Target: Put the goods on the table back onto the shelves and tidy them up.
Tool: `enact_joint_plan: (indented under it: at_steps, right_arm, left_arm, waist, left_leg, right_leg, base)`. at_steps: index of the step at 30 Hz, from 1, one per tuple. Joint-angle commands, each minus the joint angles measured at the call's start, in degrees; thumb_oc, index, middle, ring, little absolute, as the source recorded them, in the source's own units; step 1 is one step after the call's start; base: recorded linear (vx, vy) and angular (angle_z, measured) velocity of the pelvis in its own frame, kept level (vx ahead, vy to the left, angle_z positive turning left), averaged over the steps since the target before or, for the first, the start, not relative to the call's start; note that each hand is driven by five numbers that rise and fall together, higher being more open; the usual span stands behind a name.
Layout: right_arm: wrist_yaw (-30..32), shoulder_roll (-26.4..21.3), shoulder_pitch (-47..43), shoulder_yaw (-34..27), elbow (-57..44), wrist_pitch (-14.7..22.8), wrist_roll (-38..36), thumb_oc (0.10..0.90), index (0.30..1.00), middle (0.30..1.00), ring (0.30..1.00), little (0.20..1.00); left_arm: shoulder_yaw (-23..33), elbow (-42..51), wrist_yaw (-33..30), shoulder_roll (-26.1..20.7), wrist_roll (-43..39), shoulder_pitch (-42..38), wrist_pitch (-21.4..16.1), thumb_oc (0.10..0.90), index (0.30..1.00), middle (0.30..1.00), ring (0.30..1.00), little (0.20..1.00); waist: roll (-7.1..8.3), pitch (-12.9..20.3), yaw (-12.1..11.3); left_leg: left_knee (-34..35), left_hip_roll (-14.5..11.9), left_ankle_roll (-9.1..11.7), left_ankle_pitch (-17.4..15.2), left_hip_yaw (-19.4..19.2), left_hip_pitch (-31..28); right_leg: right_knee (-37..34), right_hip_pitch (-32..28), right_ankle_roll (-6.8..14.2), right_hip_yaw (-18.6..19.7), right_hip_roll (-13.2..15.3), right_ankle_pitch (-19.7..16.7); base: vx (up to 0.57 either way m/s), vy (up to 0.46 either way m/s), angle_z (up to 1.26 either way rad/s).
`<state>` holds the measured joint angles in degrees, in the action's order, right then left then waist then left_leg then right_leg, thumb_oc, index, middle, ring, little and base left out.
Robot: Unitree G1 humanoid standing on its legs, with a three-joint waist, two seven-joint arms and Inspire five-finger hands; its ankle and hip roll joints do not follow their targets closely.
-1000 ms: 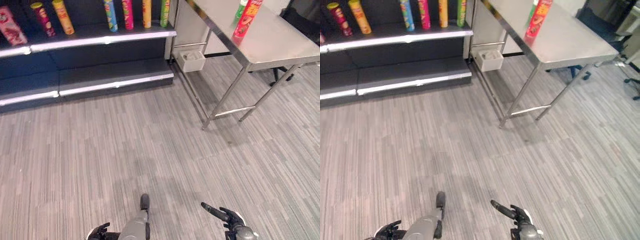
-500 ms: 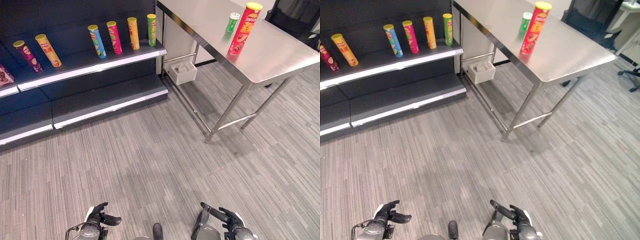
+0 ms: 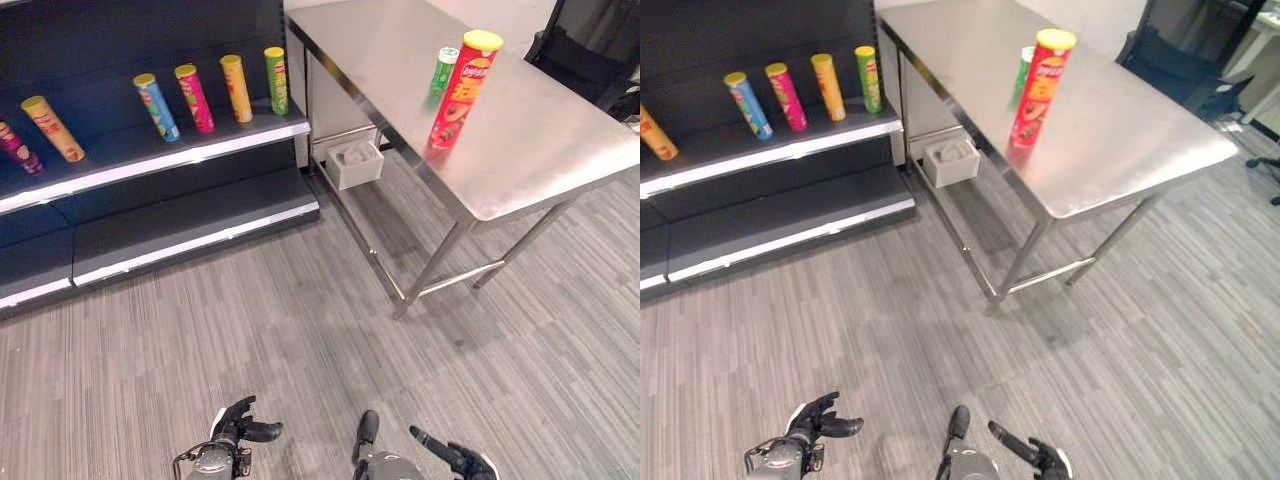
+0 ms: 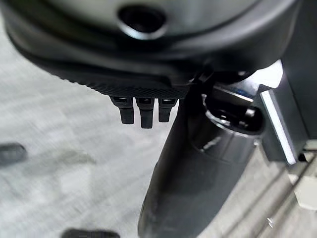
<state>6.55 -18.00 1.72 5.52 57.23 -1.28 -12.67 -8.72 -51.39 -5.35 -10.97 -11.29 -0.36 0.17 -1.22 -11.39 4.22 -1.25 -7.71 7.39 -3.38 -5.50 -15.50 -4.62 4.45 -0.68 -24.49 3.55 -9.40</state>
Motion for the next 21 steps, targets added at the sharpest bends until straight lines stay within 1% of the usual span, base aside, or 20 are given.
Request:
enact_joint_plan:
  at_steps: [1, 2, 3, 4, 5, 6, 7, 8, 9, 10, 12, 13, 14, 15, 16, 17, 18, 19, 20, 21]
  right_arm:
    - [0.2, -2.45, 0.34, 1.43, 0.72, 1.52, -1.13, 0.8, 0.9, 0.9, 0.9, 0.9]
    - [0.2, -2.41, 0.32, 1.43, 0.72, 1.52, -1.13, 0.8, 0.9, 0.9, 0.9, 0.9]
    - [-0.02, -2.94, -0.16, 2.0, 0.02, 1.48, -1.12, 0.8, 0.9, 0.9, 0.9, 0.9]
    - [-0.1, -3.09, -0.23, 2.13, -0.18, 1.43, -1.05, 0.8, 0.9, 0.9, 0.9, 0.9]
    - [-0.01, -3.33, -0.47, 2.07, -0.51, 1.52, -1.24, 0.8, 0.9, 0.9, 0.9, 0.9]
    - [-0.01, -3.32, -0.47, 2.08, -0.51, 1.52, -1.24, 0.8, 0.9, 0.9, 0.9, 0.9]
    - [0.2, -3.6, -0.82, 2.25, -0.83, 1.54, -1.6, 0.8, 0.9, 0.9, 0.9, 0.9]
    - [0.33, -3.74, -1.12, 2.42, -0.65, 1.37, -1.67, 0.8, 0.9, 0.9, 0.9, 0.9]
    - [0.34, -3.85, -1.29, 2.45, -0.34, 1.17, -1.79, 0.8, 0.9, 0.9, 0.9, 0.9]
    - [0.35, -3.93, -1.45, 2.5, 0.15, 1.14, -2.07, 0.8, 0.9, 0.9, 0.9, 0.9]
    - [0.37, -3.84, -1.47, 2.43, 0.36, 1.17, -2.47, 0.8, 0.9, 0.9, 0.9, 0.9]
    - [0.39, -3.95, -1.33, 2.62, 0.18, 1.19, -2.29, 0.8, 0.9, 0.9, 0.9, 0.9]
    - [0.38, -4.0, -1.3, 2.89, 0.01, 1.35, -2.17, 0.8, 0.9, 0.9, 0.9, 0.9]
    - [0.45, -4.02, -1.3, 3.02, 0.05, 1.47, -2.01, 0.8, 0.9, 0.9, 0.9, 0.9]
    - [0.45, -4.02, -1.31, 3.0, 0.05, 1.47, -2.01, 0.8, 0.9, 0.9, 0.9, 0.9]
    - [1.05, -4.15, -1.41, 2.8, 0.83, 1.66, -1.65, 0.8, 0.9, 0.9, 0.9, 0.9]
    - [1.05, -4.14, -1.42, 2.8, 0.84, 1.67, -1.65, 0.8, 0.9, 0.9, 0.9, 0.9]
    - [0.82, -3.9, -1.51, 3.25, 1.01, 1.73, -1.15, 0.8, 0.9, 0.9, 0.9, 0.9]
    - [0.71, -3.65, -1.24, 3.26, 1.15, 1.77, -0.95, 0.8, 0.9, 0.9, 0.9, 0.9]
    - [0.71, -3.64, -1.22, 3.26, 1.14, 1.77, -0.94, 0.8, 0.9, 0.9, 0.9, 0.9]
  left_arm:
    - [0.31, -0.79, -0.43, -4.36, -2.48, -0.33, -2.0, 0.8, 0.9, 0.9, 0.9, 0.9]
    - [0.32, -0.8, -0.43, -4.39, -2.48, -0.35, -2.0, 0.8, 0.9, 0.9, 0.9, 0.9]
    - [1.02, -1.45, -0.25, -4.1, -3.74, 0.21, -1.85, 0.8, 0.9, 0.9, 0.9, 0.9]
    - [0.98, -1.69, -0.09, -3.99, -3.83, 0.54, -1.7, 0.8, 0.9, 0.9, 0.9, 0.9]
    - [0.99, -1.83, 0.0, -3.95, -4.01, 0.59, -1.46, 0.8, 0.9, 0.9, 0.9, 0.9]
    - [1.0, -1.83, 0.0, -3.95, -4.01, 0.6, -1.46, 0.8, 0.9, 0.9, 0.9, 0.9]
    - [0.89, -2.0, -0.14, -3.81, -4.28, 0.66, -1.49, 0.8, 0.9, 0.9, 0.9, 0.9]
    - [0.97, -2.44, -0.3, -3.71, -4.39, 0.78, -1.36, 0.8, 0.9, 0.9, 0.9, 0.9]
    - [1.03, -2.86, -0.36, -3.51, -4.74, 0.8, -1.38, 0.8, 0.9, 0.9, 0.9, 0.9]
    - [1.16, -3.65, -0.52, -3.15, -5.14, 0.87, -1.37, 0.8, 0.9, 0.9, 0.9, 0.9]
    - [1.14, -4.81, -0.4, -2.64, -5.13, 1.11, -1.25, 0.8, 0.9, 0.9, 0.9, 0.9]
    - [1.09, -5.98, -0.29, -2.49, -4.36, 1.49, -1.04, 0.8, 0.9, 0.9, 0.9, 0.9]
    - [1.29, -6.47, -0.31, -2.51, -4.3, 1.61, -1.07, 0.8, 0.9, 0.9, 0.9, 0.9]
    - [1.37, -6.56, -0.35, -2.56, -4.35, 1.62, -1.07, 0.8, 0.9, 0.9, 0.9, 0.9]
    - [1.37, -6.56, -0.35, -2.56, -4.35, 1.6, -1.07, 0.8, 0.9, 0.9, 0.9, 0.9]
    - [1.19, -7.55, -0.64, -2.55, -3.99, 1.11, -1.2, 0.8, 0.9, 0.9, 0.9, 0.9]
    - [1.19, -7.57, -0.64, -2.56, -4.0, 1.09, -1.22, 0.8, 0.9, 0.9, 0.9, 0.9]
    - [1.57, -8.48, -0.84, -2.79, -3.67, 1.34, -1.32, 0.8, 0.9, 0.9, 0.9, 0.9]
    - [1.68, -8.63, -0.85, -2.87, -3.3, 1.7, -1.43, 0.8, 0.9, 0.9, 0.9, 0.9]
    - [1.68, -8.63, -0.85, -2.87, -3.3, 1.72, -1.43, 0.8, 0.9, 0.9, 0.9, 0.9]
  waist:
    - [1.19, 0.56, -1.15]
    - [1.38, 0.68, -1.02]
    - [1.54, -0.27, -1.91]
    - [1.84, -0.78, -2.24]
    - [2.44, -1.58, -2.5]
    - [2.47, -1.52, -2.44]
    - [2.88, -2.6, -2.91]
    - [3.07, -3.08, -3.19]
    - [2.89, -3.52, -3.77]
    - [3.1, -3.66, -4.3]
    - [3.17, -3.43, -5.05]
    - [2.82, -3.15, -6.1]
    - [2.02, -3.1, -7.14]
    - [1.41, -3.04, -7.89]
    - [1.4, -2.98, -7.85]
    - [0.84, -2.88, -8.58]
    - [0.92, -3.04, -8.59]
    - [0.49, -2.31, -8.82]
    - [0.21, -1.96, -8.96]
    - [0.22, -2.03, -8.99]
  left_leg:
    - [-4.27, -0.04, -0.65, -1.31, -0.6, 3.72]
    - [-4.22, 0.16, -0.71, -1.12, -0.46, 3.95]
    - [-15.17, -0.52, -0.03, 2.14, 0.31, 8.09]
    - [-20.65, -0.88, -0.13, 3.96, 0.77, 10.38]
    - [-27.15, -0.95, -0.05, 7.19, 1.61, 13.83]
    - [-27.13, -0.91, -0.05, 7.22, 1.65, 13.9]
    - [-31.79, -1.21, -0.36, 9.43, 1.41, 16.47]
    - [-33.58, -1.66, -0.83, 9.27, 0.22, 17.94]
    - [-33.5, -1.88, -1.35, 7.82, -0.59, 19.74]
    - [-32.4, -1.61, -1.83, 6.2, -1.39, 22.19]
    - [-24.75, -1.72, -2.34, 4.54, -3.03, 23.9]
    - [-13.53, -1.26, -2.24, 5.61, -2.93, 25.47]
    - [-6.79, -0.5, -1.53, 9.49, -0.75, 26.61]
    - [-1.62, 0.09, -0.99, 12.02, 1.51, 26.66]
    - [-1.39, 0.1, -1.01, 12.23, 1.55, 26.67]
    - [3.98, 0.56, 0.27, 14.59, 3.46, 29.0]
    - [4.31, 0.63, 0.28, 14.74, 3.4, 28.64]
    - [5.53, 0.93, 0.44, 14.53, 3.95, 27.52]
    - [5.07, 1.09, 0.27, 15.32, 4.7, 26.65]
    - [5.08, 1.09, 0.28, 15.29, 4.66, 26.54]
  right_leg:
    - [0.6, -0.48, 8.85, 4.33, 3.71, 2.03]
    - [0.61, -0.3, 8.87, 4.26, 3.95, 1.98]
    - [0.41, -2.67, 6.84, 4.57, 2.41, 4.33]
    - [0.3, -3.96, 5.92, 4.51, 1.98, 5.35]
    - [0.05, -5.0, 5.09, 4.27, 1.98, 6.05]
    - [0.05, -4.95, 5.1, 4.23, 2.02, 6.05]
    - [-0.09, -5.82, 4.25, 4.27, 1.78, 6.65]
    - [-0.3, -6.4, 3.9, 4.14, 1.63, 7.26]
    - [-0.38, -7.28, 3.83, 4.38, 1.23, 8.03]
    - [-0.38, -8.01, 3.97, 4.65, 1.29, 8.61]
    - [-0.38, -8.84, 4.88, 4.94, 1.59, 9.09]
    - [-0.38, -9.81, 5.8, 5.2, 1.49, 10.07]
    - [-0.38, -10.66, 6.01, 5.8, 0.47, 10.91]
    - [-0.38, -11.84, 5.99, 6.39, -0.16, 11.54]
    - [-0.38, -11.75, 5.99, 6.34, -0.17, 11.49]
    - [-0.38, -13.35, 6.0, 7.06, -0.75, 13.17]
    - [-0.38, -13.55, 6.01, 7.07, -0.67, 13.24]
    - [-0.38, -14.49, 6.16, 8.57, -1.21, 13.65]
    - [-0.38, -14.85, 6.23, 9.04, -1.34, 13.91]
    - [-0.38, -14.94, 6.23, 9.08, -1.33, 13.93]
  base:
    - [0.18, -0.219, 0.06]
    - [0.16, -0.252, -0.03]
    - [0.14, -0.252, -0.03]
    - [0.17, -0.345, -0.12]
    - [0.07, -0.17, -0.23]
    - [0.06, -0.181, -0.34]
    - [0.07, -0.144, -0.3]
    - [0.12, -0.17, -0.09]
    - [0.15, -0.104, 0.07]
    - [0.18, -0.045, 0.08]
    - [0.25, 0.032, 0.04]
    - [0.33, 0.108, -0.14]
    - [0.37, 0.123, -0.2]
    - [0.21, 0.066, -0.14]
    - [0.28, 0.074, -0.1]
    - [0.18, 0.047, -0.28]
    - [0.33, 0.117, -0.43]
    - [0.23, 0.118, -0.46]
    - [0.23, 0.119, -0.47]
    - [0.21, 0.159, -0.62]
